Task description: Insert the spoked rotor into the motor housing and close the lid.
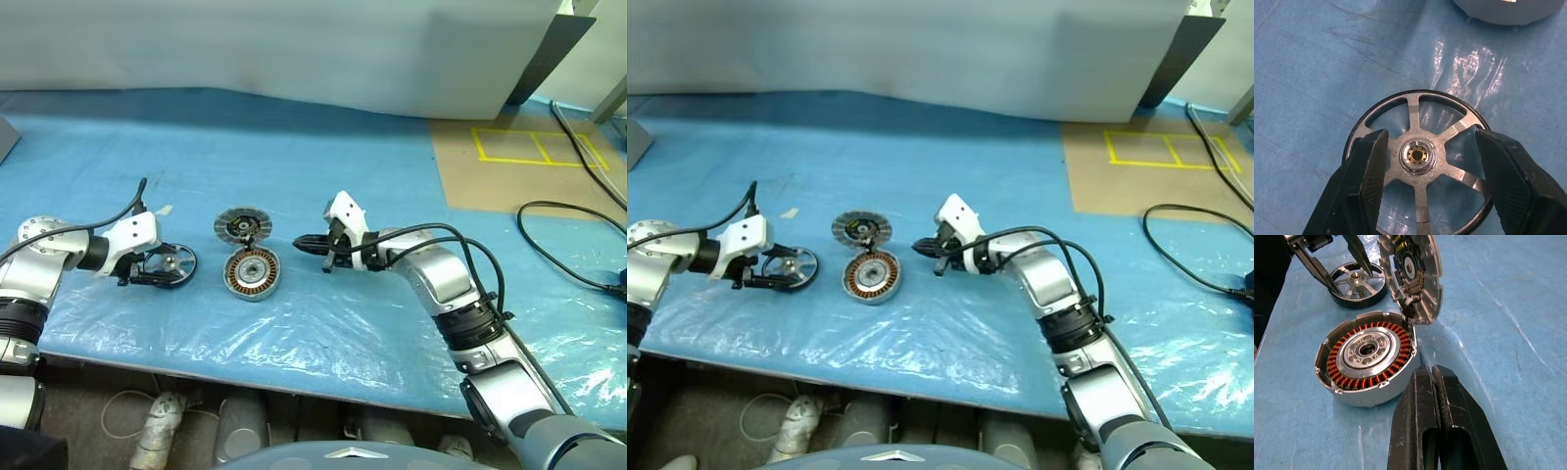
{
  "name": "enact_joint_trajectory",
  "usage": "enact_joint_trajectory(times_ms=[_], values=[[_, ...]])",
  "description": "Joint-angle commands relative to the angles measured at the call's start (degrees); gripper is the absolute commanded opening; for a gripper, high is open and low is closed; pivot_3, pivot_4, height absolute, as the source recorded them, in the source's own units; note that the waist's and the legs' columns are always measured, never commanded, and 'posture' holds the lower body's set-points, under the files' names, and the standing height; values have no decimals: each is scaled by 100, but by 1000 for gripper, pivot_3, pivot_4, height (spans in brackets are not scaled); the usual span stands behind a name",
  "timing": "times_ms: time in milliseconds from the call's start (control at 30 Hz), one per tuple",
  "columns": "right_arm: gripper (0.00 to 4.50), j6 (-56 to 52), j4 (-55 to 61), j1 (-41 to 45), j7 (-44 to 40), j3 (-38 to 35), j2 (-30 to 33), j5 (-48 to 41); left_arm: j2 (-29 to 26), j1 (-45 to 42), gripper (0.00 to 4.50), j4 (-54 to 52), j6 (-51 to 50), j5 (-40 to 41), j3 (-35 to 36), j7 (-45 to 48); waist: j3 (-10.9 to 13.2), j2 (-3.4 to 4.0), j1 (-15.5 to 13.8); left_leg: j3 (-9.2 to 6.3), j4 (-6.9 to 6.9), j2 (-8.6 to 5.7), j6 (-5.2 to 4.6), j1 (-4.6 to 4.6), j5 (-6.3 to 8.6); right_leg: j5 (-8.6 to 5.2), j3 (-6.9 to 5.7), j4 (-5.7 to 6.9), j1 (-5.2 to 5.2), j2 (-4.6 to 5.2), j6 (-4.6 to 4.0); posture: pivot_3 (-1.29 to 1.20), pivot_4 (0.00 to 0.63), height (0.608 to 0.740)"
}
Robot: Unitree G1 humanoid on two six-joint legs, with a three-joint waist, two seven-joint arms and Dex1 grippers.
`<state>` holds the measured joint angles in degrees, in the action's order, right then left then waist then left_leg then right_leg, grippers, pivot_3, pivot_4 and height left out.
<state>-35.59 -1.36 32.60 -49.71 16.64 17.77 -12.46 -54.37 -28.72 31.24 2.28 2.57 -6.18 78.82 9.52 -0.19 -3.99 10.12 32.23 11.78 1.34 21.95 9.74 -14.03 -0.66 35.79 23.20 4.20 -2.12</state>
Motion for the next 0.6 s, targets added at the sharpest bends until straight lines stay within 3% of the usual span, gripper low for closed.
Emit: enact_joint_trajectory(times_ms=[33, 200, 600], values=[[0, 74, 199, -9, 36, -5, -2, -20, -102, 211, 2596, 251, 39, -314, -236, 70, -1, 2, 4, 0, 0, 0, 0, -4, 0, 0, 1, 1, -2, 0, 0, 0, 150, 740], [0, 118, 109, 61, 71, -8, -25, 15, -204, 227, 1249, 423, 175, -505, -290, -17, -8, 14, 8, 0, -3, 0, 0, -14, 0, 0, 12, 0, -3, 0, 0, 0, 150, 740], [0, 197, -13, 116, 67, 15, -65, 100, -89, 522, 996, 10, 69, -166, -50, 23, -19, 38, 7, 0, -12, -3, 0, -29, 0, -1, 28, -2, -4, 0, 0, 0, 150, 740]])
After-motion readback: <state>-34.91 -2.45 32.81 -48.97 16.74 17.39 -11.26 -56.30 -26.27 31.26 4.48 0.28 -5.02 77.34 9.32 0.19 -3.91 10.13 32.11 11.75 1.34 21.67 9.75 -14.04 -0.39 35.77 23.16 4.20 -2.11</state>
